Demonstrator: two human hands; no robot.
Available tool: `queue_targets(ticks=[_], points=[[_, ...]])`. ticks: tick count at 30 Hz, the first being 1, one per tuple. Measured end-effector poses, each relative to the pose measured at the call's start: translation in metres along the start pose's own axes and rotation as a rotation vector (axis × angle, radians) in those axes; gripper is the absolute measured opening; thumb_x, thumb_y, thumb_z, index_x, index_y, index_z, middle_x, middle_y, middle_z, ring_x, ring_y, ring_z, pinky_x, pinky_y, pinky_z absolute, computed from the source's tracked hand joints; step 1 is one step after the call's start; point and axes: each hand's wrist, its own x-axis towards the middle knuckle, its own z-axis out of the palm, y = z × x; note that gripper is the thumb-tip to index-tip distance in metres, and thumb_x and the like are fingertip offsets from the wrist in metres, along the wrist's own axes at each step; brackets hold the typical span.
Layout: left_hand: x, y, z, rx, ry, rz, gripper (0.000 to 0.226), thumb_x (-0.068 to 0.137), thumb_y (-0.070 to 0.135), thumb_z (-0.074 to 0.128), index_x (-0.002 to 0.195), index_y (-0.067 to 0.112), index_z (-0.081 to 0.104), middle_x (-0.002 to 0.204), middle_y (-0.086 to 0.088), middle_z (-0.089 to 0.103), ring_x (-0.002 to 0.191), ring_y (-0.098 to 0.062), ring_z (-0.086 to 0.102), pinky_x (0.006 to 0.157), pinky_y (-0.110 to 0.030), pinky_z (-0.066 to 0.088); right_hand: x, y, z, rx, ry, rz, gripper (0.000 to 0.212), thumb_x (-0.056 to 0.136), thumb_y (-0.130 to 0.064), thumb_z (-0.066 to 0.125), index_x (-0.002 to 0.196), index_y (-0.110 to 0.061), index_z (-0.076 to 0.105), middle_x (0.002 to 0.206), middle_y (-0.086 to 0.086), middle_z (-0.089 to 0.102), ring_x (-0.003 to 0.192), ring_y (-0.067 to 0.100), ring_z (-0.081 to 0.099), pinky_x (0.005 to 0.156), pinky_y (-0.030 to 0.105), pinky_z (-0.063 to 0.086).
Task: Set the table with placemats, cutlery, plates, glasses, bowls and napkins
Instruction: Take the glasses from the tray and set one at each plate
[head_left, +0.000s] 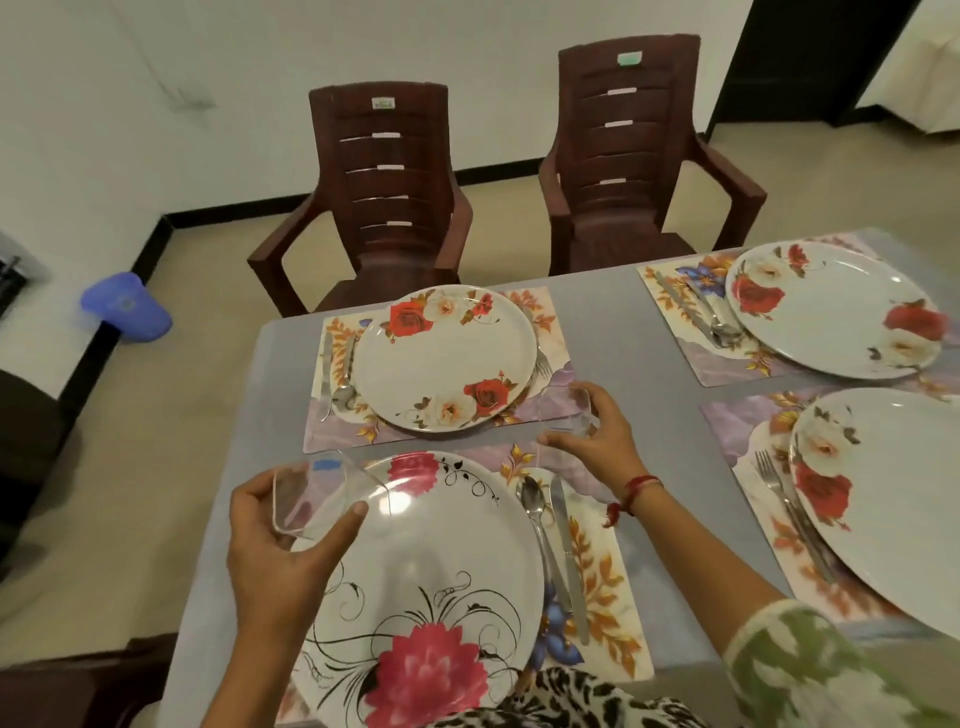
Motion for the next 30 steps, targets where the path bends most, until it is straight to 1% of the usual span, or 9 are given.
queue_targets(ticks=[5, 8, 10, 12, 15, 20, 24, 27, 30], points=[[0.016, 0.003, 0.009, -0.041, -0.052, 0.019, 0.064, 0.048, 0.049, 0.081, 0.104, 0.043, 0.050, 0.119, 0.008, 0.061, 0.114, -0.007, 0.057, 0.093, -0.028, 0.045, 0.003, 0.000, -0.005, -0.050, -0.098, 0.065, 0.080, 0.061, -0.039, 0.084, 0.128, -0.027, 0.042, 0.130, -0.005, 0.047, 0.119, 0.012, 0.045, 0.100, 0.034, 0.042], [0.022, 0.008, 0.018, -0.048, -0.073, 0.030, 0.067, 0.048, 0.052, 0.080, 0.106, 0.040, 0.049, 0.119, 0.009, 0.061, 0.115, -0.008, 0.057, 0.093, -0.029, 0.046, 0.000, 0.001, -0.012, -0.108, -0.105, 0.103, 0.099, 0.063, -0.035, 0.085, 0.143, -0.026, 0.027, 0.146, 0.002, 0.034, 0.133, 0.017, 0.035, 0.104, 0.027, 0.030], [0.024, 0.016, 0.028, -0.048, -0.079, 0.045, 0.067, 0.048, 0.053, 0.080, 0.106, 0.039, 0.049, 0.119, 0.007, 0.060, 0.114, -0.009, 0.057, 0.091, -0.029, 0.047, -0.011, -0.002, -0.021, -0.091, -0.022, 0.112, 0.107, 0.058, -0.044, 0.084, 0.145, -0.028, 0.023, 0.149, 0.001, 0.028, 0.133, 0.013, 0.031, 0.103, 0.026, 0.026], [0.022, 0.027, 0.042, -0.044, -0.101, 0.064, 0.070, 0.050, 0.048, 0.084, 0.110, 0.035, 0.050, 0.119, 0.007, 0.060, 0.114, -0.009, 0.057, 0.091, -0.028, 0.047, -0.026, -0.008, -0.035, -0.032, 0.074, 0.086, 0.106, 0.056, -0.058, 0.080, 0.143, -0.031, 0.027, 0.146, -0.005, 0.030, 0.129, 0.004, 0.033, 0.103, 0.026, 0.027], [0.012, 0.046, 0.069, -0.033, -0.142, 0.102, 0.073, 0.053, 0.038, 0.083, 0.117, 0.024, 0.049, 0.118, 0.013, 0.060, 0.114, -0.004, 0.057, 0.091, -0.029, 0.048, -0.050, -0.018, -0.063, 0.048, 0.118, 0.005, 0.089, 0.057, -0.062, 0.074, 0.135, -0.035, 0.039, 0.138, -0.009, 0.040, 0.124, -0.007, 0.038, 0.103, 0.022, 0.031], [-0.024, 0.094, 0.136, -0.028, -0.272, 0.177, 0.076, 0.049, 0.051, 0.080, 0.114, 0.024, 0.051, 0.111, 0.018, 0.063, 0.107, 0.001, 0.059, 0.084, -0.019, 0.050, -0.079, -0.026, -0.126, 0.058, -0.077, -0.064, 0.073, 0.060, -0.058, 0.077, 0.126, -0.048, 0.046, 0.130, -0.015, 0.047, 0.122, -0.002, 0.045, 0.105, 0.017, 0.037], [-0.076, 0.127, 0.213, 0.006, -0.382, 0.202, 0.074, 0.048, 0.046, 0.085, 0.110, 0.026, 0.052, 0.110, 0.023, 0.061, 0.106, 0.003, 0.058, 0.083, -0.020, 0.049, -0.090, -0.016, -0.187, -0.015, -0.241, -0.101, 0.089, 0.063, -0.045, 0.082, 0.135, -0.054, 0.029, 0.140, -0.025, 0.033, 0.130, -0.006, 0.033, 0.106, 0.011, 0.028], [-0.121, 0.147, 0.283, -0.006, -0.436, 0.191, 0.071, 0.047, 0.050, 0.083, 0.107, 0.026, 0.054, 0.110, 0.020, 0.062, 0.107, 0.003, 0.057, 0.086, -0.023, 0.046, -0.095, 0.002, -0.248, -0.032, -0.269, -0.127, 0.098, 0.063, -0.045, 0.083, 0.138, -0.054, 0.020, 0.144, -0.030, 0.025, 0.132, -0.009, 0.028, 0.109, 0.018, 0.029], [-0.155, 0.167, 0.338, -0.016, -0.476, 0.168, 0.069, 0.046, 0.053, 0.081, 0.103, 0.027, 0.054, 0.107, 0.019, 0.063, 0.106, 0.003, 0.058, 0.085, -0.009, 0.044, -0.102, 0.019, -0.304, -0.027, -0.226, -0.086, 0.099, 0.061, -0.043, 0.085, 0.135, -0.057, 0.020, 0.143, -0.032, 0.026, 0.131, -0.010, 0.028, 0.109, 0.021, 0.031]])
